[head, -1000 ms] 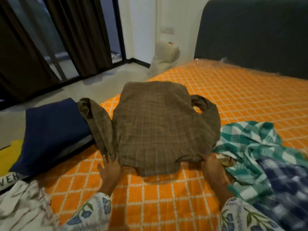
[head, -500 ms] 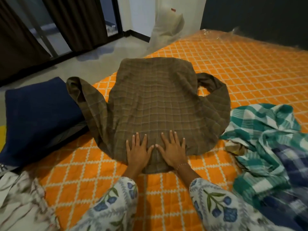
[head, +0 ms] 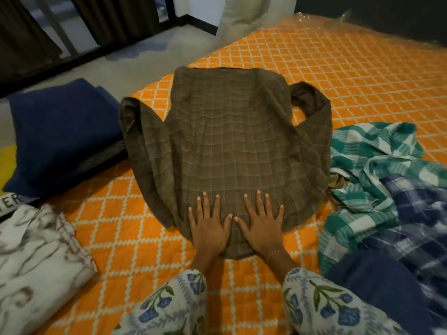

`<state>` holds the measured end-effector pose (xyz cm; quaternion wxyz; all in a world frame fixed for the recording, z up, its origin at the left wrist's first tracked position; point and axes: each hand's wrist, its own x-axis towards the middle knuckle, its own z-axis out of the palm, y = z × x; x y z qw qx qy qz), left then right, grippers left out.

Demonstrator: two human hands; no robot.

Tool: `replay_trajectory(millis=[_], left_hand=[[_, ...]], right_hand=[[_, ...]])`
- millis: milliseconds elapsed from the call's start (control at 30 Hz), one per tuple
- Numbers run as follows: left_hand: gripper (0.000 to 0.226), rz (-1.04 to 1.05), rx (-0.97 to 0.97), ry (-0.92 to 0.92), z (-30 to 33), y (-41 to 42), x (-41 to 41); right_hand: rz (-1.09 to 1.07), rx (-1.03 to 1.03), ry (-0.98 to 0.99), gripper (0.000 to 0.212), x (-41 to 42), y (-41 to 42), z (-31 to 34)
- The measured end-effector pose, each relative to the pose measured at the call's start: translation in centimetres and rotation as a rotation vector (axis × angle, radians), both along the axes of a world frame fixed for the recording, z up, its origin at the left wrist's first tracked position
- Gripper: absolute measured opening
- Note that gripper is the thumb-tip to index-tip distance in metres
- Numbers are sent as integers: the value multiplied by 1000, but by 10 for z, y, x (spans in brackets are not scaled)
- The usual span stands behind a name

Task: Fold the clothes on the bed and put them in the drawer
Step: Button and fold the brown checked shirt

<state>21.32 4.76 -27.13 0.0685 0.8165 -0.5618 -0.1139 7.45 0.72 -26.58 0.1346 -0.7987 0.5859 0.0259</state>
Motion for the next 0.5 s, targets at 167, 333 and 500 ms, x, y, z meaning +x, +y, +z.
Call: replay_trajectory(millis=[167, 333, 500], left_hand=[[63, -16, -19, -57, -4, 49, -28], [48, -42, -101, -104, 32, 24, -21], [67, -92, 81, -122, 24, 8, 27]], right_hand=[[5, -36, 72, 79, -20, 41, 16], [-65, -49, -70, 73, 6, 12, 40], [95, 57, -35, 65, 40, -6, 26]])
